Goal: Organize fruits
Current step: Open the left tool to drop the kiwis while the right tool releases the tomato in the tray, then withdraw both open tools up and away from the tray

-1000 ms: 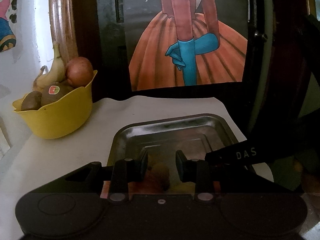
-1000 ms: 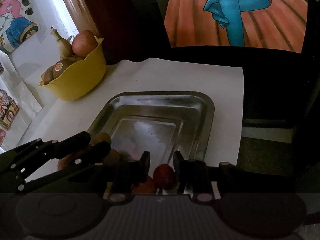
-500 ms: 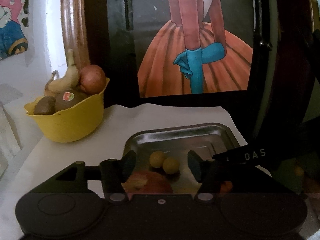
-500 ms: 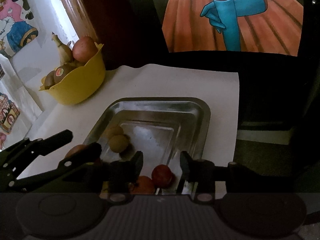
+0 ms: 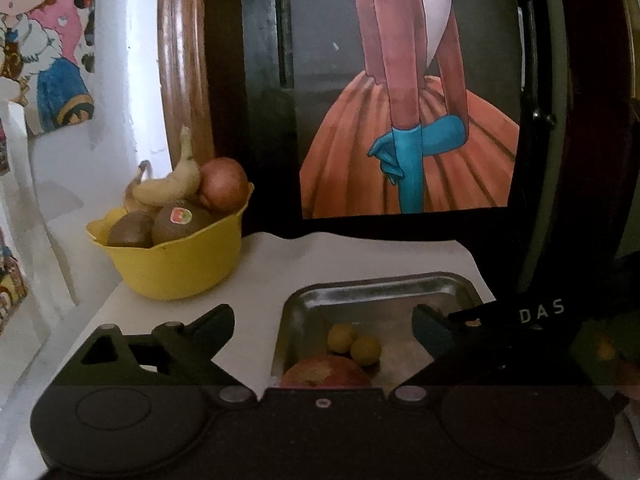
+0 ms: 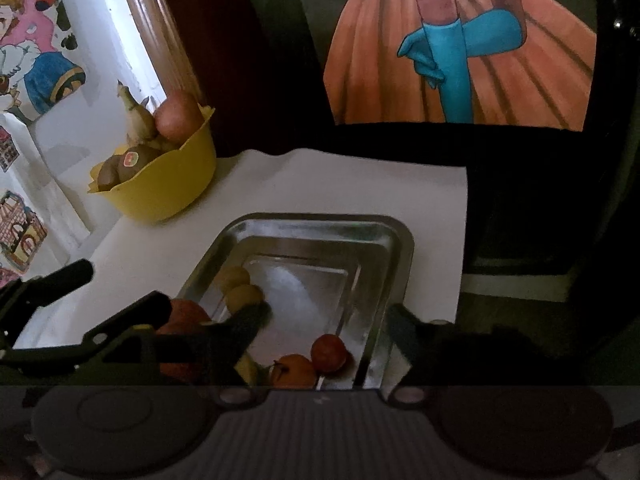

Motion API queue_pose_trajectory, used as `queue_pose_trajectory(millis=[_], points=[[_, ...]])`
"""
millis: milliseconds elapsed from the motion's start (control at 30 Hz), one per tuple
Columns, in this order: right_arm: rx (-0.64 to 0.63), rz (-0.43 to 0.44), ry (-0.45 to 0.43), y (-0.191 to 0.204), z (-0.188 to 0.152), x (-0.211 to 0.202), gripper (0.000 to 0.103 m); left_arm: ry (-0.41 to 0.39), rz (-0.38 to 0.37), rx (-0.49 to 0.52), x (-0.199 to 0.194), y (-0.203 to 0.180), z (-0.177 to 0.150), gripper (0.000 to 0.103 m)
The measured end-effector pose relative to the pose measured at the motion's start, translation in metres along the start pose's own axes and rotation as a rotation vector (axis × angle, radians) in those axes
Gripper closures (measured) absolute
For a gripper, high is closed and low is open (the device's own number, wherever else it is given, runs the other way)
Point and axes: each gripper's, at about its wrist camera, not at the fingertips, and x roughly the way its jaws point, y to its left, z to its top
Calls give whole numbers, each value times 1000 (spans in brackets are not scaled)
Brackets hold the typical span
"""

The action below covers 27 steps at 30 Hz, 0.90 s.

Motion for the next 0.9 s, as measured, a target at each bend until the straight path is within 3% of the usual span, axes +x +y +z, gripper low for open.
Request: queue_pose_trajectory(millis=[333, 900], points=[[12, -2, -31, 1, 1, -20, 7, -25, 31, -16, -18, 5, 4, 1], [-22, -31, -89, 17, -5, -47, 3, -35, 61, -77, -39, 17, 4, 1]])
